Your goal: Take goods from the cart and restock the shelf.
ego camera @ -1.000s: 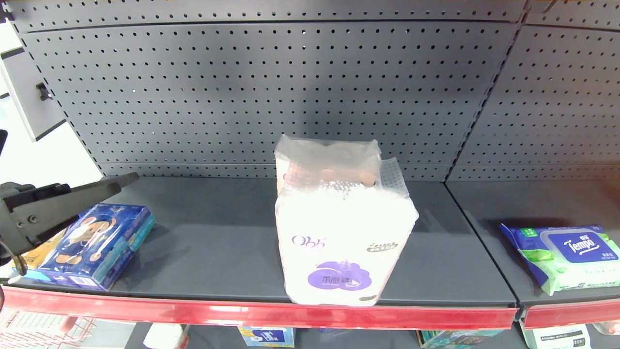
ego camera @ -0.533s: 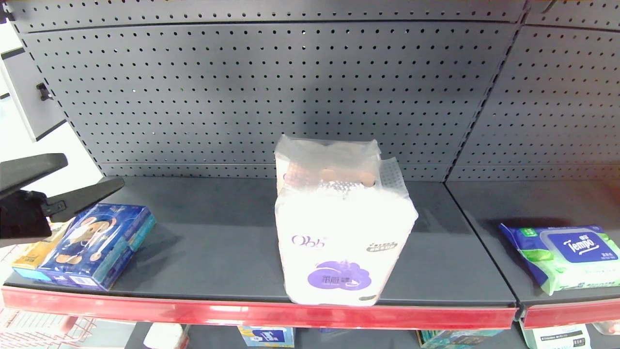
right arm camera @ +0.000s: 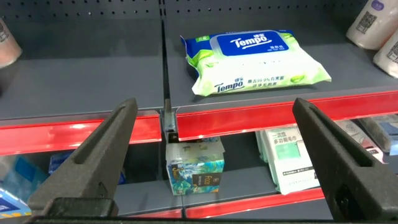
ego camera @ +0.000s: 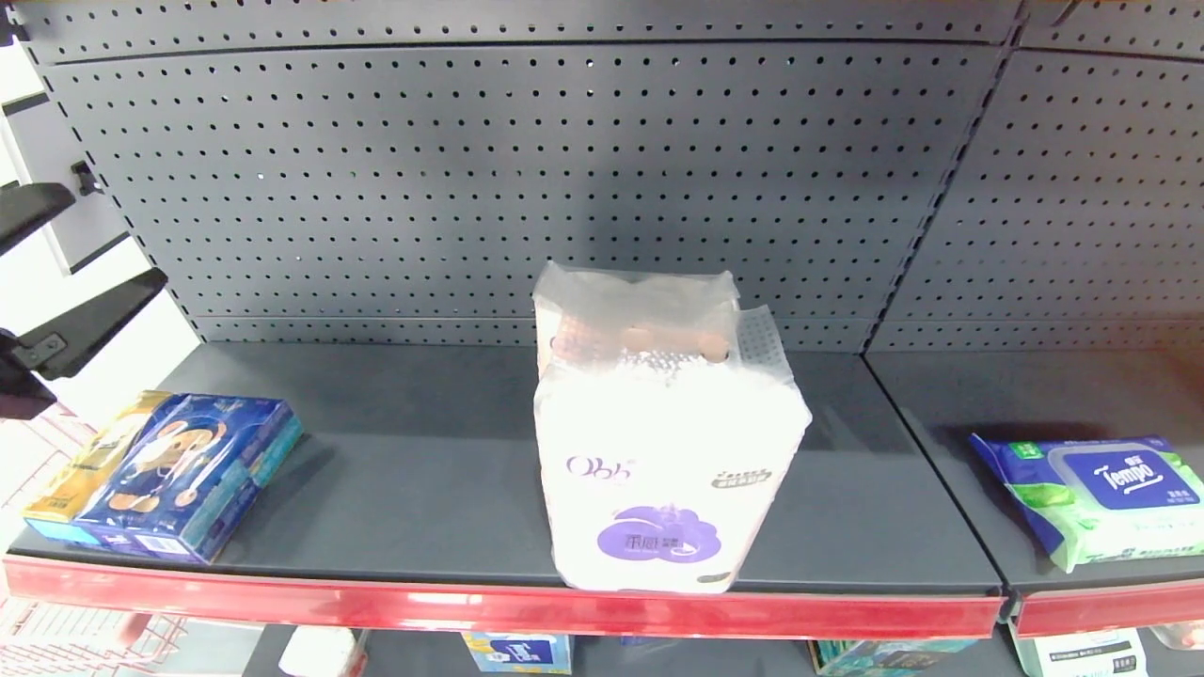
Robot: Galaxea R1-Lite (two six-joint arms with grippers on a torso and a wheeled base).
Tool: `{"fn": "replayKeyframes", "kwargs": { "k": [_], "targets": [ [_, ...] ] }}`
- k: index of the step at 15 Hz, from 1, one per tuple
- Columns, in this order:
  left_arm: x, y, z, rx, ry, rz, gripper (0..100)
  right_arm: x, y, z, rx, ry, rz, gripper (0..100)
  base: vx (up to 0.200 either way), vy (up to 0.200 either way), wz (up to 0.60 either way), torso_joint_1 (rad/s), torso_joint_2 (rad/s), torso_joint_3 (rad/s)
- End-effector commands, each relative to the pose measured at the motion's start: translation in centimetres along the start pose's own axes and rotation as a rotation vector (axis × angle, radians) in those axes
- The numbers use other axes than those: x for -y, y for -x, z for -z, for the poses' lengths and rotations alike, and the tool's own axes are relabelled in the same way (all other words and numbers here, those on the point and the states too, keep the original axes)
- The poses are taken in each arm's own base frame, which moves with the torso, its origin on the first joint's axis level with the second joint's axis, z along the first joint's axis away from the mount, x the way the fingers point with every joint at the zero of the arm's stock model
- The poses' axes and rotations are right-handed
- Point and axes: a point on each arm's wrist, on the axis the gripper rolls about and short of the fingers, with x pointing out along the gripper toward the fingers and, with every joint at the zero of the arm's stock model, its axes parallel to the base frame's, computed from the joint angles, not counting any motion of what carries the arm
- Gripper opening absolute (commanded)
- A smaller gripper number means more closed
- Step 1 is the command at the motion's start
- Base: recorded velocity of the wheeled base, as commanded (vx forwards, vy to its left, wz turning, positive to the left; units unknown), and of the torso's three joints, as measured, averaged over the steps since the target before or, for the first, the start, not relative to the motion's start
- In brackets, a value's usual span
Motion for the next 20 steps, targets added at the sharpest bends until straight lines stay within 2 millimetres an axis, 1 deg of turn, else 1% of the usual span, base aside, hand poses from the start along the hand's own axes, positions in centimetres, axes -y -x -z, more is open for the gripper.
{"fn": "replayKeyframes", "kwargs": {
  "k": [1, 2, 3, 4, 5, 6, 8, 9, 11, 12, 14, 15, 16, 17, 18, 19, 20],
  "targets": [
    [-1.8, -0.4, 0.0, 0.082, -0.060, -0.108, 100, 0.0, 0.0, -0.1, 0.002, 0.001, -0.002, 100, 0.000, 0.000, 0.00, 0.000, 0.00, 0.000],
    [-2.3, -0.3, 0.1, 0.107, -0.127, -0.164, 100, 0.0, 0.0, -0.1, 0.002, 0.001, -0.002, 100, 0.000, 0.000, 0.00, 0.000, 0.00, 0.000],
    [-2.3, -0.3, 0.2, 0.108, -0.142, -0.175, 100, 0.0, 0.0, -0.1, 0.002, 0.001, -0.002, 100, 0.000, 0.000, 0.00, 0.000, 0.00, 0.000],
    [-2.2, -0.1, 0.3, 0.104, -0.213, -0.206, 100, 0.0, 0.0, -0.1, 0.002, 0.001, -0.002, 100, 0.000, 0.000, 0.00, 0.000, 0.00, 0.000],
    [-2.5, 0.1, 0.6, 0.086, -0.322, -0.253, 100, 0.0, 0.0, -0.1, 0.002, 0.001, -0.002, 100, 0.000, 0.000, 0.00, 0.000, 0.00, 0.000],
    [-3.0, 0.3, 0.7, 0.099, -0.409, -0.352, 100, 0.0, 0.0, 0.0, 0.000, 0.000, -0.002, 100, 0.000, 0.000, 0.00, 0.000, 0.00, 0.000],
    [-3.7, 0.4, 1.1, 0.112, -0.490, -0.517, 100, 0.0, 0.0, -0.1, 0.002, 0.001, -0.003, 100, 0.000, 0.000, 0.00, 0.000, 0.00, 0.000],
    [-3.3, 0.5, 1.3, 0.117, -0.508, -0.540, 100, 0.0, 0.0, -0.1, 0.002, 0.001, -0.002, 100, 0.000, 0.000, 0.00, 0.000, 0.00, 0.000],
    [-1.8, 1.5, 1.7, 0.107, -0.578, -0.606, 100, 0.0, 0.0, 0.0, 0.002, 0.001, 0.000, 100, 0.000, 0.000, 0.00, 0.000, 0.00, 0.000],
    [-1.3, 2.2, 2.2, 0.074, -0.637, -0.672, 100, 0.0, 0.0, 0.0, 0.002, 0.008, 0.006, 100, 0.000, 0.000, 0.00, 0.000, 0.00, 0.000],
    [-0.1, 4.2, 3.3, 0.015, -0.785, -0.923, 100, 0.0, 0.0, 0.0, -0.003, 0.026, 0.004, 100, 0.000, 0.000, 0.00, 0.000, 0.00, 0.000],
    [1.1, 5.2, 3.9, -0.006, -0.823, -0.998, 100, 0.0, 0.1, -0.8, 0.013, 0.066, -0.010, 100, 0.000, 0.000, 0.00, 0.000, 0.00, 0.000],
    [2.5, 5.7, 4.0, -0.004, -0.831, -0.983, 100, 0.1, -0.7, -4.7, -0.016, 0.059, -0.039, 100, 0.000, 0.000, 0.00, 0.000, 0.00, 0.000],
    [3.6, 6.5, 4.5, -0.016, -0.837, -0.987, 100, 0.5, -3.4, -10.6, -0.064, 0.011, -0.049, 100, 0.000, 0.000, 0.00, 0.000, 0.00, 0.000],
    [4.4, 7.2, 4.9, -0.032, -0.839, -0.984, 100, 0.8, -5.7, -13.9, -0.085, -0.028, -0.048, 100, 0.000, 0.000, 0.00, 0.000, 0.00, 0.000],
    [5.8, 8.5, 5.9, -0.083, -0.816, -0.982, 100, 1.0, -8.3, -16.1, -0.115, 0.000, -0.087, 100, 0.000, 0.000, 0.00, 0.000, 0.00, 0.000],
    [7.6, 9.8, 6.6, -0.146, -0.790, -0.966, 100, 0.6, -9.7, -15.4, -0.171, 0.110, -0.190, 100, 0.000, 0.000, 0.00, 0.000, 0.00, 0.000]
  ]
}}
